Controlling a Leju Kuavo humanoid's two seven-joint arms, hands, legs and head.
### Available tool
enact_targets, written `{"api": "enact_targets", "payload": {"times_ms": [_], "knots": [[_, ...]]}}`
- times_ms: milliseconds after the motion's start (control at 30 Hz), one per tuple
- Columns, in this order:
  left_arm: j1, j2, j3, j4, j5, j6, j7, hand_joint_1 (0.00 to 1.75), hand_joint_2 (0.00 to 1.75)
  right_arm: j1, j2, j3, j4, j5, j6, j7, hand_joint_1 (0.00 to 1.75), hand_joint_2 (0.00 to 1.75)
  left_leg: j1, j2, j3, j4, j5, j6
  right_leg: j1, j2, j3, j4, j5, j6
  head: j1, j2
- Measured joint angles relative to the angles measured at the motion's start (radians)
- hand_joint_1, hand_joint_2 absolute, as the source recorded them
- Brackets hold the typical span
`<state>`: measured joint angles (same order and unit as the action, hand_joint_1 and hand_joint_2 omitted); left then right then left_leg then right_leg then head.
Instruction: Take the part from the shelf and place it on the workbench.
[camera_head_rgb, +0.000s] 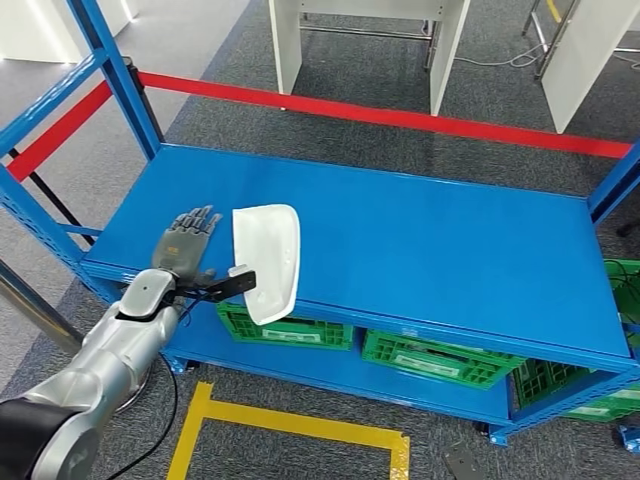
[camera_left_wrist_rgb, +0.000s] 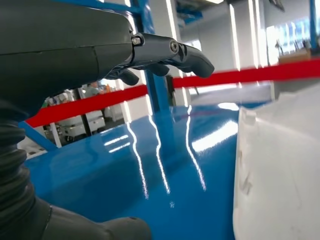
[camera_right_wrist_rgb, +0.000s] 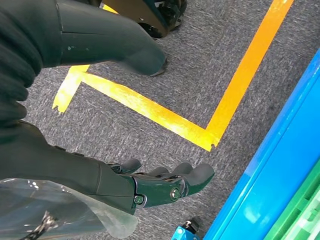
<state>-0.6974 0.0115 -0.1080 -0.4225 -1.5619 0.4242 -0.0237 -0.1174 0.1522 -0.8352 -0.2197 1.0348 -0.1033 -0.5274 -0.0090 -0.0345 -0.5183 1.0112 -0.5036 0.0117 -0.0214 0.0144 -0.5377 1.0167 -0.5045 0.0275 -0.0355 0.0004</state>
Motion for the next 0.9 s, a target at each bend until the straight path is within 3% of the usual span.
{"api": "enact_targets", "payload": {"times_ms": [100,533,667,767,900], "knots": [[-0.024,0.009,-0.019,0.014,0.005,-0.075,-0.026,0.0,1.75,0.001,0.0,-0.001,0.0,-0.006,0.002,-0.006,0.0,1.75,0.0,0.0,0.004,-0.001,0.0,0.0,0.0,0.001,0.004,0.0,0.0,0.0,0.0,0.0],[-0.028,0.002,-0.039,0.015,0.051,-0.069,-0.085,0.0,1.75,0.003,0.0,-0.017,0.0,-0.011,0.002,-0.01,0.0,1.75,0.0,0.0,0.006,-0.001,0.004,-0.001,0.0,0.0,0.004,0.0,0.002,-0.001,0.0,0.0],[-0.023,-0.006,-0.039,0.015,0.119,-0.061,-0.17,0.0,1.75,0.003,0.0,-0.018,0.0,-0.012,0.001,-0.011,0.0,1.75,0.0,-0.001,0.006,0.0,0.004,-0.001,0.0,-0.001,0.003,0.0,0.002,-0.001,0.0,0.0],[-0.008,-0.02,-0.044,0.015,0.196,0.004,-0.239,0.0,1.75,0.004,0.0,-0.018,0.0,-0.012,-0.001,-0.011,0.0,1.75,0.0,0.0,0.005,0.0,0.004,-0.001,0.0,0.0,0.002,0.0,0.002,-0.001,0.0,0.0],[0.031,-0.044,-0.054,0.013,0.303,0.178,-0.292,0.0,1.75,0.007,0.0,-0.019,0.0,-0.009,-0.003,-0.011,0.0,1.75,0.0,0.0,0.002,0.0,0.004,-0.001,0.0,0.001,-0.002,0.0,0.003,0.0,0.0,0.0]]}}
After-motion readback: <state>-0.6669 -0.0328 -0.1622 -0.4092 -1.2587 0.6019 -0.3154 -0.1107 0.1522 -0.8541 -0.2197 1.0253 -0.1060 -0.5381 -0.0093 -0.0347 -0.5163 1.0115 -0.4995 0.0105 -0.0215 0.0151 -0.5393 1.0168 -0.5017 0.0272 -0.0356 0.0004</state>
